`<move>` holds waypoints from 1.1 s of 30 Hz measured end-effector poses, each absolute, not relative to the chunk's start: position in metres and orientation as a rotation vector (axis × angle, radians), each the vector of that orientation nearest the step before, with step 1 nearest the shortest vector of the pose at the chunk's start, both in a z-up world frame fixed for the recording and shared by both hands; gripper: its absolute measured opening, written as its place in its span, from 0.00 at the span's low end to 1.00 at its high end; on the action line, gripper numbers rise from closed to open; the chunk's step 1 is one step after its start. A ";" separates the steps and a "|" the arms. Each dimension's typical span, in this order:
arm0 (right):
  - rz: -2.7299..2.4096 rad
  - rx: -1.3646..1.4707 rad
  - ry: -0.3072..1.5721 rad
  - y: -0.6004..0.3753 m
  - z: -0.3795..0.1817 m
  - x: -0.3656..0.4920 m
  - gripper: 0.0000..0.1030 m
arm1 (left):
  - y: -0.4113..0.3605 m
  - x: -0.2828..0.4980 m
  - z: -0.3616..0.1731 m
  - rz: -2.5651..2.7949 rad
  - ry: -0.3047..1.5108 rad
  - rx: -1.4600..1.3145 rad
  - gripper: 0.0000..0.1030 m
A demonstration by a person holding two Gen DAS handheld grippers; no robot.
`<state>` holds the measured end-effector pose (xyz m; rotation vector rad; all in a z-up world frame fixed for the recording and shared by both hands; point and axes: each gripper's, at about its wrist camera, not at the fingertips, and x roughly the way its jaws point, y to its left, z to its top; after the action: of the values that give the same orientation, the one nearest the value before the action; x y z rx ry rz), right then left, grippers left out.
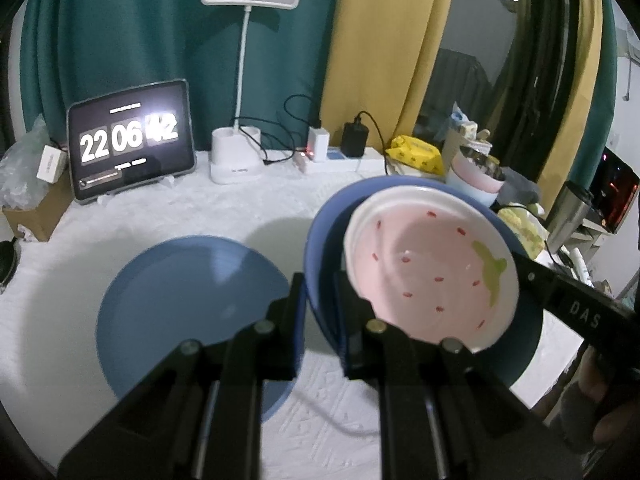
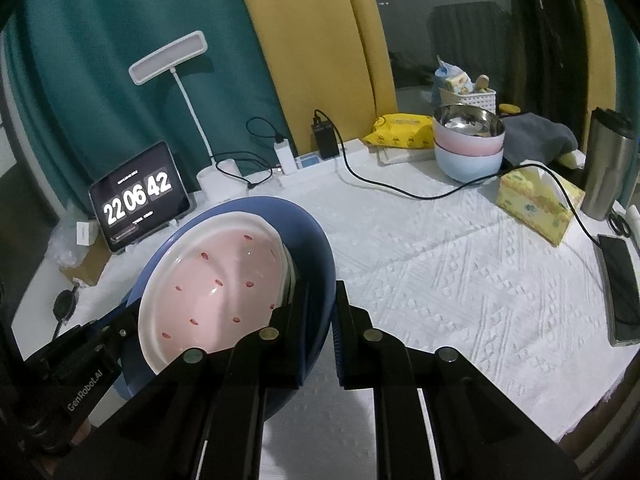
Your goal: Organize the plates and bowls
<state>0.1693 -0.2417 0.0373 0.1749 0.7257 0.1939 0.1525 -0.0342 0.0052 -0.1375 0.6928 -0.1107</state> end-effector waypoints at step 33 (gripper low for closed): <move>0.303 0.087 0.745 -0.136 0.037 0.190 0.13 | 0.070 0.148 -0.001 -0.013 0.689 -0.209 0.13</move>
<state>0.1897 -0.1356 0.0366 0.0870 0.7455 0.3033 0.1478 0.0701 -0.0006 -0.2091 0.6891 -0.0128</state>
